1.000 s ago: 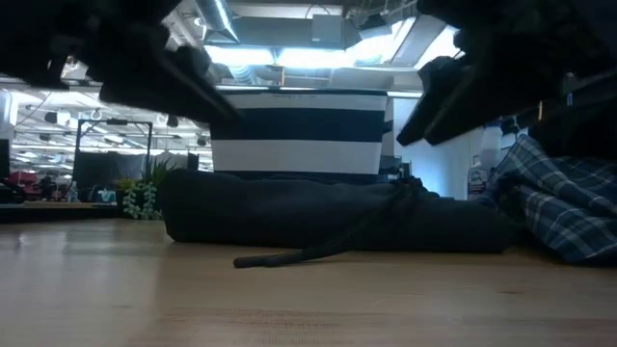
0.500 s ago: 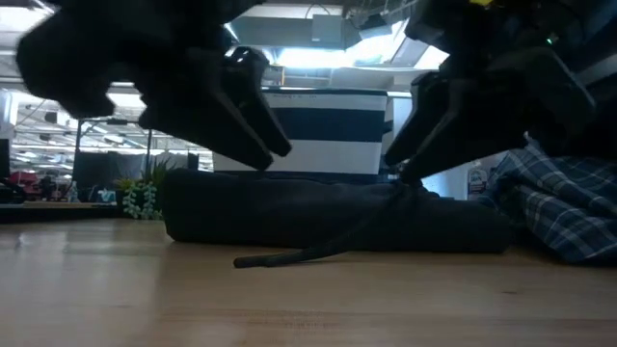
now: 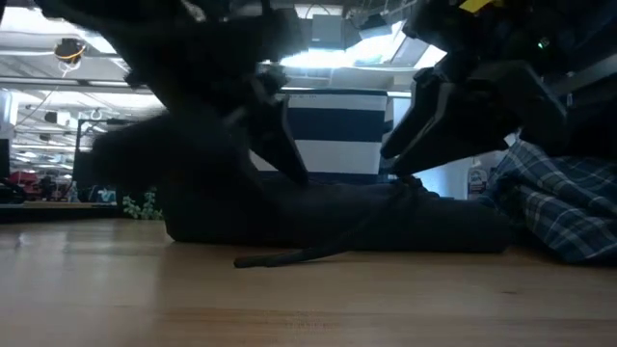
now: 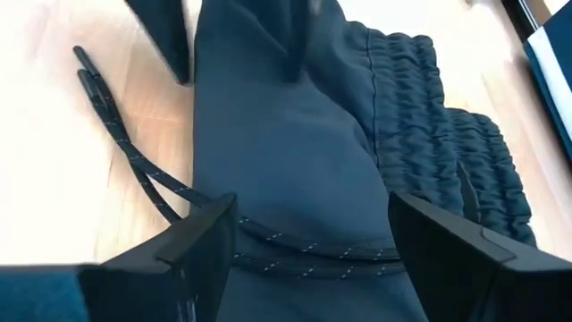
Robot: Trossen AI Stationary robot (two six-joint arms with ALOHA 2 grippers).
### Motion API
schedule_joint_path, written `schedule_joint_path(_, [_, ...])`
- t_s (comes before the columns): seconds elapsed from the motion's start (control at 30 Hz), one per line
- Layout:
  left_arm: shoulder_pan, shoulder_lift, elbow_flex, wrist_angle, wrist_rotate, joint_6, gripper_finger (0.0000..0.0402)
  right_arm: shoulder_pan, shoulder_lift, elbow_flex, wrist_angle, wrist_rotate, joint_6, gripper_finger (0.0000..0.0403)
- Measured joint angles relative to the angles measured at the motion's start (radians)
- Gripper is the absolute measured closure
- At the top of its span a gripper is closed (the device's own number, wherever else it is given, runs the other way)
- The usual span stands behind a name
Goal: Fold Laundry from Bin
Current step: Move the laundry bin to the top of the table
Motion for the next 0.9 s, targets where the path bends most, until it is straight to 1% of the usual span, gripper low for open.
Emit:
schedule_joint_path(0.07, [0.016,0.012,0.000,-0.011,-0.035,-0.012,0.0087,-0.005,0.000,0.000,0.002,0.004,0.000,0.0118])
schedule_joint_path(0.33, [0.079,0.049,0.003,-0.053,0.003,-0.017,0.0090,-0.004,-0.002,0.000,0.004,0.024,0.000,0.0118])
schedule_joint_path(0.43, [0.091,0.050,0.003,-0.057,0.003,-0.016,0.0105,-0.004,-0.003,0.000,0.002,0.042,-0.003,0.0118])
schedule_joint_path(0.5, [0.094,0.051,0.002,-0.060,-0.007,-0.003,0.0131,-0.004,-0.003,0.000,0.002,0.066,-0.024,0.0118])
schedule_joint_path(0.6, [0.099,0.055,0.000,-0.065,-0.009,0.005,0.0193,-0.005,-0.016,0.000,-0.004,0.102,-0.051,0.0118])
schedule_joint_path(0.7, [0.111,0.067,0.000,-0.064,-0.009,-0.010,0.0272,-0.006,-0.044,0.000,-0.005,0.148,-0.077,0.0118])
schedule_joint_path(0.8, [0.115,0.074,-0.001,-0.067,-0.010,-0.012,0.0362,-0.007,-0.086,0.000,-0.005,0.223,-0.116,0.0118])
schedule_joint_path(0.83, [0.114,0.074,-0.001,-0.068,-0.014,-0.012,0.0379,-0.010,-0.101,0.000,-0.005,0.248,-0.134,0.0118])
schedule_joint_path(0.9, [0.114,0.074,-0.001,-0.068,-0.013,-0.011,0.0387,-0.020,-0.134,0.000,-0.005,0.284,-0.162,0.0118])
